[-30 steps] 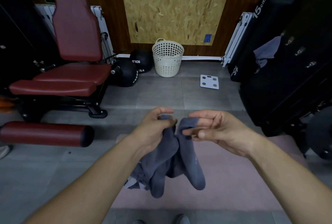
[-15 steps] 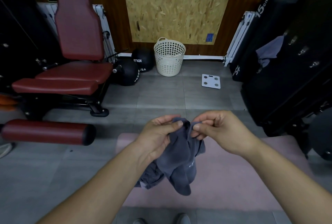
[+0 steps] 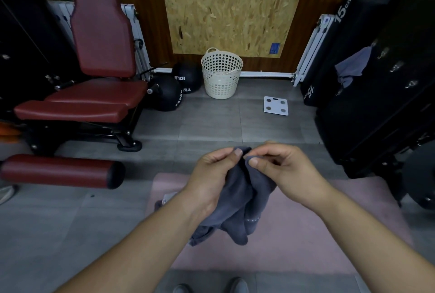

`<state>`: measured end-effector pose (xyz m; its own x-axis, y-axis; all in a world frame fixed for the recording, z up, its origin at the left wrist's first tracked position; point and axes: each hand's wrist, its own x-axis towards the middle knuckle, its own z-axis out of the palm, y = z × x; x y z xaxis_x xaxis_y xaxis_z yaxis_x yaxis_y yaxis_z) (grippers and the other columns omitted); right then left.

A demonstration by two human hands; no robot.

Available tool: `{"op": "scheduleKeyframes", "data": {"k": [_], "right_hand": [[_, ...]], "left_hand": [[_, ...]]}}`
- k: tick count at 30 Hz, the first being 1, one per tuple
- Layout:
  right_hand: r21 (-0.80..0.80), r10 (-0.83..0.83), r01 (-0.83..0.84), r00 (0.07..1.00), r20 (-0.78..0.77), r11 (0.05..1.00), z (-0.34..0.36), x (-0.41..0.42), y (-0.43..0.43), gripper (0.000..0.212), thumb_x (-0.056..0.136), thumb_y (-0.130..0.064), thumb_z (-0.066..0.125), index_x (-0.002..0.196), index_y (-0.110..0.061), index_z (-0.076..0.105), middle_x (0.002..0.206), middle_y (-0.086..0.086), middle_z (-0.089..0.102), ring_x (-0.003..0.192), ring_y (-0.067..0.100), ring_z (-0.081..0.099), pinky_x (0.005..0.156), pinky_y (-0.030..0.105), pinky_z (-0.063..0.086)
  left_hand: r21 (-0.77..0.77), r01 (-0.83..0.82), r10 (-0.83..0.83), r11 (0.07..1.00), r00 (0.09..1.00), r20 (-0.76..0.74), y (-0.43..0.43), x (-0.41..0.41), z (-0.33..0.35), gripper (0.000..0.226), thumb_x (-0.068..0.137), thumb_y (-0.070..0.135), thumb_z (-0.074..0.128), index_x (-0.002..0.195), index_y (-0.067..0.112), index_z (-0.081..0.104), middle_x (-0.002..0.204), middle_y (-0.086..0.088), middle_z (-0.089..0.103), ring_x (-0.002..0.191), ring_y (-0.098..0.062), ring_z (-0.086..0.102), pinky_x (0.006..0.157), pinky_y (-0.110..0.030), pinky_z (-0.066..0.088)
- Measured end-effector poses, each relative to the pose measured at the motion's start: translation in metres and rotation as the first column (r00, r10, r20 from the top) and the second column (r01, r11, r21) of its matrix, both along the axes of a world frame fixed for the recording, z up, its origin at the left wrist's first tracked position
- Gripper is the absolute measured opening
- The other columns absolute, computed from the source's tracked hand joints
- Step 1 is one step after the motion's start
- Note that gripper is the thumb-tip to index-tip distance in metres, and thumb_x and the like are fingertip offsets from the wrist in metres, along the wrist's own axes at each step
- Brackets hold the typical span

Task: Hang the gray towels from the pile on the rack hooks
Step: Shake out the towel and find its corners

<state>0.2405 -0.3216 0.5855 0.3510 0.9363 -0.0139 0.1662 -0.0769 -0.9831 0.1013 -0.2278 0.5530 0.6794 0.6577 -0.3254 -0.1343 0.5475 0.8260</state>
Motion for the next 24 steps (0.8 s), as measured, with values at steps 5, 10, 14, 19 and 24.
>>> {"op": "scheduleKeyframes", "data": {"k": [5,10,14,19,24], "right_hand": [[0.033,-0.124,0.126,0.99,-0.061,0.991,0.003,-0.007,0.01,0.013,0.085,0.002,0.073,0.084,-0.011,0.076,0.085,0.013,0.074,0.074,0.019,0.069,0.061,0.023,0.057],[-0.005,-0.161,0.161,0.986,-0.037,0.987,0.001,-0.004,0.017,0.02,0.076,-0.002,0.083,0.078,-0.012,0.066,0.07,0.005,0.059,0.066,0.019,0.053,0.063,0.028,0.047],[-0.132,-0.159,0.146,0.983,-0.096,0.98,0.005,0.002,0.018,0.031,0.075,-0.013,0.085,0.072,-0.009,0.055,0.056,-0.001,0.054,0.047,0.006,0.046,0.042,0.014,0.038],[-0.258,-0.102,0.06,0.983,-0.153,0.964,0.011,0.01,0.022,0.037,0.059,-0.036,0.086,0.064,-0.016,0.055,0.054,-0.004,0.056,0.045,0.006,0.047,0.042,0.018,0.036],[-0.256,-0.013,-0.082,0.937,-0.348,0.963,0.01,0.022,0.023,0.037,0.056,-0.041,0.088,0.065,-0.014,0.063,0.067,0.006,0.067,0.063,0.017,0.061,0.059,0.024,0.051]], "left_hand": [[-0.02,0.027,-0.024,0.999,0.993,0.114,-0.007,-0.003,-0.001,0.025,0.101,0.007,0.049,0.113,-0.002,0.069,0.119,-0.024,0.069,0.116,-0.033,0.065,0.102,-0.038,0.049],[-0.024,0.037,-0.033,0.999,0.986,0.166,-0.008,-0.007,-0.001,0.027,0.101,0.001,0.047,0.12,-0.007,0.064,0.123,-0.026,0.067,0.121,-0.035,0.063,0.107,-0.04,0.047],[0.092,0.052,-0.06,0.994,0.994,0.092,-0.008,-0.006,-0.001,0.024,0.095,0.0,0.058,0.116,0.004,0.069,0.119,-0.019,0.07,0.119,-0.031,0.065,0.107,-0.042,0.046],[0.208,0.014,-0.019,0.978,1.0,0.023,-0.011,0.0,0.003,0.024,0.089,-0.001,0.067,0.108,0.012,0.074,0.109,-0.011,0.076,0.108,-0.024,0.071,0.096,-0.032,0.053],[0.229,0.008,-0.017,0.973,0.999,0.036,-0.006,0.004,0.009,0.017,0.093,0.006,0.065,0.1,0.014,0.077,0.107,-0.01,0.076,0.107,-0.023,0.071,0.096,-0.031,0.053]]}}
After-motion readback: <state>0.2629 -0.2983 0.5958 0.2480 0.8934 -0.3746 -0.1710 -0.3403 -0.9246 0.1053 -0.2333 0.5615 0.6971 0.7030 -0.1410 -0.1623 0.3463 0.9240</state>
